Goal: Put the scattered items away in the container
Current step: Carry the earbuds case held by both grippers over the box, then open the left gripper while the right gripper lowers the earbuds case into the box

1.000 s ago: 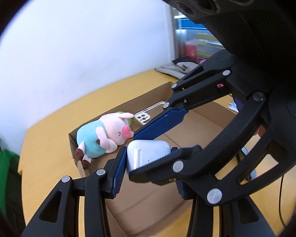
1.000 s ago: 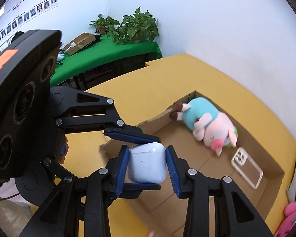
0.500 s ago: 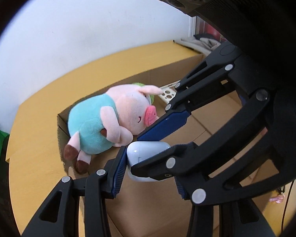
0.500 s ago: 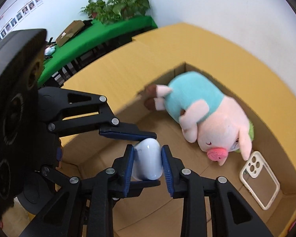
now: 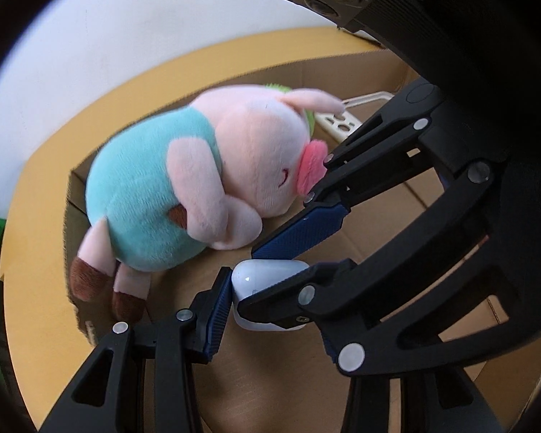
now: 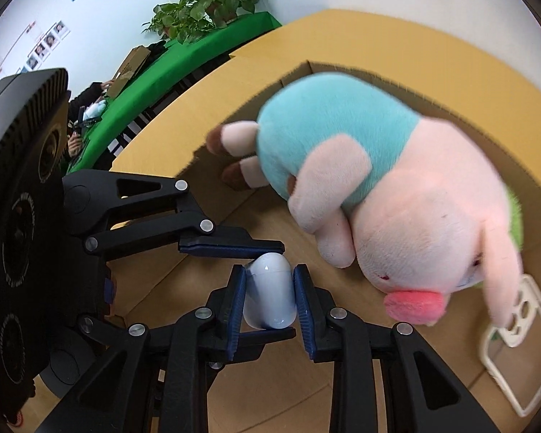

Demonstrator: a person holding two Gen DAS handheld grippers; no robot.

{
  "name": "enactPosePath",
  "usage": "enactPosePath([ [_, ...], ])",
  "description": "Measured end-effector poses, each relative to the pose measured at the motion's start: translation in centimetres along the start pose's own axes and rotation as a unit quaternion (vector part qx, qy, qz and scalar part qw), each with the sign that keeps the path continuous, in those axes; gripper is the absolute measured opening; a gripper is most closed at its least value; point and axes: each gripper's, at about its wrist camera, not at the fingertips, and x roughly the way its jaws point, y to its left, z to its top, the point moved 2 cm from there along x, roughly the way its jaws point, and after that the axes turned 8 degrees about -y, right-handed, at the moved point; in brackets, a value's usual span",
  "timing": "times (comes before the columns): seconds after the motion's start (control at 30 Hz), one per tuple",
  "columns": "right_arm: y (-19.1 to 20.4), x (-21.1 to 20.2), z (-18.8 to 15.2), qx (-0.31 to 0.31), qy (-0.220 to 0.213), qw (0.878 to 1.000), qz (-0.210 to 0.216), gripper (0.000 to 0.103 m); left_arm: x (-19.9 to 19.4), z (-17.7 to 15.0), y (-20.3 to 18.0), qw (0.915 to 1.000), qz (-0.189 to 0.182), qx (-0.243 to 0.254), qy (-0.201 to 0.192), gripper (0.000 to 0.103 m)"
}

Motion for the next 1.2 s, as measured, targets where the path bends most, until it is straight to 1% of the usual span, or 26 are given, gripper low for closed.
enactPosePath([
  [0.1, -1.0, 0.9, -0.6, 0.025, 0.004, 1.000, 0.017, 0.029, 0.9, -0.5, 0.2, 0.9996, -0.003, -0.004, 0.029, 0.043],
  [0.17, -1.4, 1.1, -1.0, 0.038, 0.000, 0.999, 0.026, 0.028, 1.0, -0.7, 0.3, 0.9993, 0.000, -0.007, 0.038, 0.043],
  [0.37, -1.5, 0.6, -1.8, 0.046, -0.014, 0.998, 0.033, 0.028, 0.8, -1.5, 0.4, 0.9991, 0.005, -0.006, 0.041, 0.044],
  [0.5, -1.5, 0.4, -2.1, 0.044, -0.017, 0.998, 0.032, 0.028, -0.3, -2.2, 0.6, 0.9995, 0.008, -0.008, 0.029, 0.046],
  [0.57, -1.6, 0.3, -2.2, 0.046, -0.018, 0.998, 0.032, 0.028, -1.2, -2.5, 0.8, 0.9995, 0.011, -0.014, 0.024, 0.048],
  [0.67, -1.7, 0.3, -2.4, 0.047, -0.020, 0.998, 0.032, 0.028, -2.2, -3.2, 1.2, 0.9995, 0.011, -0.021, 0.023, 0.049],
  [0.8, -1.5, 0.3, -2.5, 0.043, -0.020, 0.999, 0.022, 0.028, -2.5, -4.2, 1.4, 0.9992, 0.024, -0.016, 0.026, 0.049],
  [0.87, -1.3, 0.2, -2.5, 0.040, -0.021, 0.999, 0.015, 0.029, -2.4, -4.5, 1.1, 0.9992, 0.023, -0.015, 0.029, 0.049],
  [0.93, -1.4, -0.1, -2.6, 0.041, -0.021, 0.999, 0.002, 0.033, -2.3, -4.8, 1.0, 0.9991, 0.022, -0.016, 0.032, 0.049],
  [1.0, -1.4, -0.1, -2.6, 0.044, -0.021, 0.999, -0.007, 0.033, -2.3, -5.3, 1.0, 0.9990, 0.025, -0.017, 0.034, 0.049],
  [1.17, -1.3, -0.9, -2.5, 0.042, -0.023, 0.999, -0.020, 0.034, -3.3, -6.1, 1.7, 0.9989, 0.025, -0.032, 0.024, 0.049],
  [1.2, -1.3, -1.2, -2.5, 0.042, -0.025, 0.999, -0.023, 0.036, -3.6, -6.2, 1.8, 0.9989, 0.026, -0.034, 0.021, 0.049],
])
